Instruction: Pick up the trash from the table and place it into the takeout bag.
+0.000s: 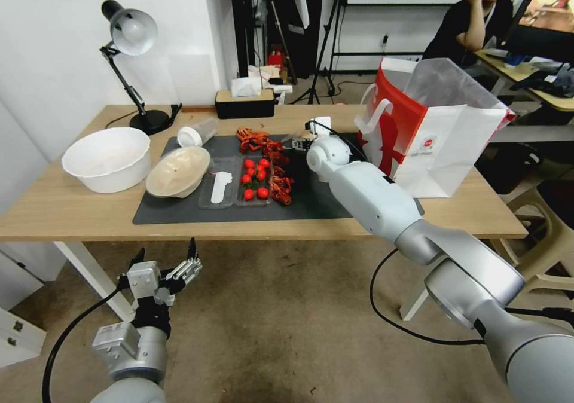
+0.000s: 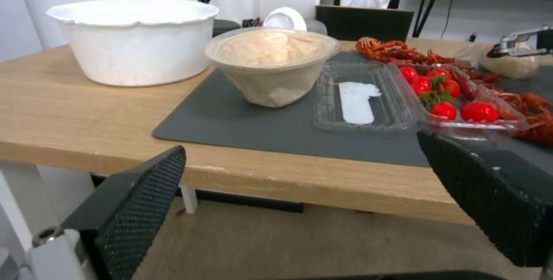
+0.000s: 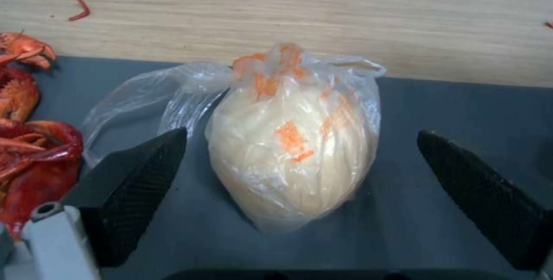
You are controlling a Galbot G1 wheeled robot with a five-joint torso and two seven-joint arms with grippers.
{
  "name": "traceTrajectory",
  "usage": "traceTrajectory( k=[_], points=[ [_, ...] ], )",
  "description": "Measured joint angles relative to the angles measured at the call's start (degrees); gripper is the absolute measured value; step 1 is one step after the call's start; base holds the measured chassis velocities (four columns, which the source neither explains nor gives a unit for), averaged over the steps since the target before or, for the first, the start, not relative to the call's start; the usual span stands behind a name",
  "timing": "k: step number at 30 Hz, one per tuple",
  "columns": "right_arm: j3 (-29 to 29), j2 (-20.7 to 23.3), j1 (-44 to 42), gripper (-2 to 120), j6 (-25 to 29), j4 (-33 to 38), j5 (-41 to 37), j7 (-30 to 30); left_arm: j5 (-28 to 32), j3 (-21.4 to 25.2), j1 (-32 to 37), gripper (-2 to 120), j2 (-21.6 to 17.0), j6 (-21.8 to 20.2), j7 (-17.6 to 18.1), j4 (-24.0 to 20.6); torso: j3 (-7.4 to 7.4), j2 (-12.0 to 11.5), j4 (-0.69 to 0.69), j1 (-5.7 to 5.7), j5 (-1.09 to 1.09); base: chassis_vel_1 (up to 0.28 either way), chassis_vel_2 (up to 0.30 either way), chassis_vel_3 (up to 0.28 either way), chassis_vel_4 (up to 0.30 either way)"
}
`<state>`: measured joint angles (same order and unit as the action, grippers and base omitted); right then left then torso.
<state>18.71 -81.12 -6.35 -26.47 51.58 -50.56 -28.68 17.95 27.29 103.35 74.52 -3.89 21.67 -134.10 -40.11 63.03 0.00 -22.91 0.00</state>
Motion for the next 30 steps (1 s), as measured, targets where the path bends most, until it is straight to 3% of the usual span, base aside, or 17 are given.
traceTrajectory(
  k=[17,23,25,26,30],
  points=[
    [-0.2,0.0,-0.23,95,0.33,-0.85,0.14,2.47,-0.1,-0.02,0.28,100,0.03,0.0,0.02,-0.3,0.0,0.0,0.0,0.0,0.0,0.0,0.0,0.0,0.0],
    [-0.75,-0.26,-0.35,78,0.73,-2.09,0.7,3.78,-0.17,-0.08,0.34,100,0.08,0.0,0.02,-0.32,0.01,-0.01,0.0,0.0,0.0,0.0,0.0,0.0,0.0],
    [-0.75,-0.26,-0.35,78,0.79,-2.15,0.77,3.9,-0.18,-0.08,0.34,100,0.08,0.0,0.02,-0.32,0.01,-0.01,0.0,0.0,0.0,0.0,0.0,0.0,0.0],
    [-0.76,-0.25,-0.35,67,0.96,-2.4,1.03,4.31,-0.19,-0.09,0.34,100,0.12,0.0,0.02,-0.32,0.01,-0.01,0.0,0.0,0.0,0.0,0.0,0.0,0.0],
    [-0.81,-0.26,-0.36,51,1.01,-2.92,1.14,5.0,-0.29,-0.15,0.35,100,0.25,0.03,0.02,-0.32,0.01,-0.01,0.0,0.0,0.0,0.0,0.0,0.0,0.0]
  ],
)
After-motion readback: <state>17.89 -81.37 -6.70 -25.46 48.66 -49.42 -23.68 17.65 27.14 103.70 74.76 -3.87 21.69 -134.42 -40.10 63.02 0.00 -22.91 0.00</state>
